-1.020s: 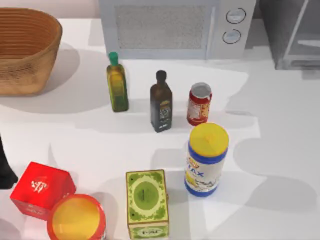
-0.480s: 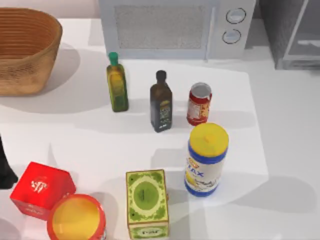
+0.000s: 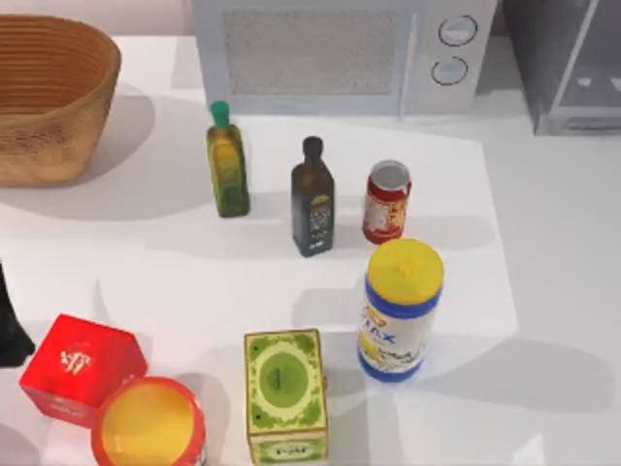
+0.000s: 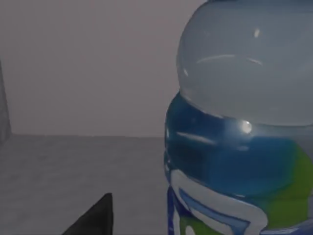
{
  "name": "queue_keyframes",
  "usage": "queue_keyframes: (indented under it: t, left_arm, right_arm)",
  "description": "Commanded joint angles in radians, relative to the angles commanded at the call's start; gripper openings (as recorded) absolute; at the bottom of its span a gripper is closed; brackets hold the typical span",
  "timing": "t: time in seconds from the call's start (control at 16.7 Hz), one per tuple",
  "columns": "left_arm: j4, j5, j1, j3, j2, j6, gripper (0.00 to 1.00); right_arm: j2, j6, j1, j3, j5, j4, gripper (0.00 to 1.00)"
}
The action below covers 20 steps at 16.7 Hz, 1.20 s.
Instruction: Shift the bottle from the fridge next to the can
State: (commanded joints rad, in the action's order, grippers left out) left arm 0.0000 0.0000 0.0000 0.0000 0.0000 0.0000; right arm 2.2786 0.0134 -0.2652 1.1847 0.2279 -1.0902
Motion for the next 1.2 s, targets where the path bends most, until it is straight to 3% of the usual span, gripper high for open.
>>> queue_keyframes:
  t: [0.3,0.6,1.2]
  left_arm:
    - [0.000,0.000,0.000,0.000,0.000,0.000,1.00]
    - [0.000,0.000,0.000,0.000,0.000,0.000,1.00]
    - [0.000,0.000,0.000,0.000,0.000,0.000,1.00]
  right_arm:
    - [0.077,0.001,0.015,0.157,-0.016,0.081,1.00]
    - [0.086,0.001,0.017,0.175,-0.018,0.091,1.00]
    - [0.086,0.001,0.017,0.175,-0.018,0.091,0.25]
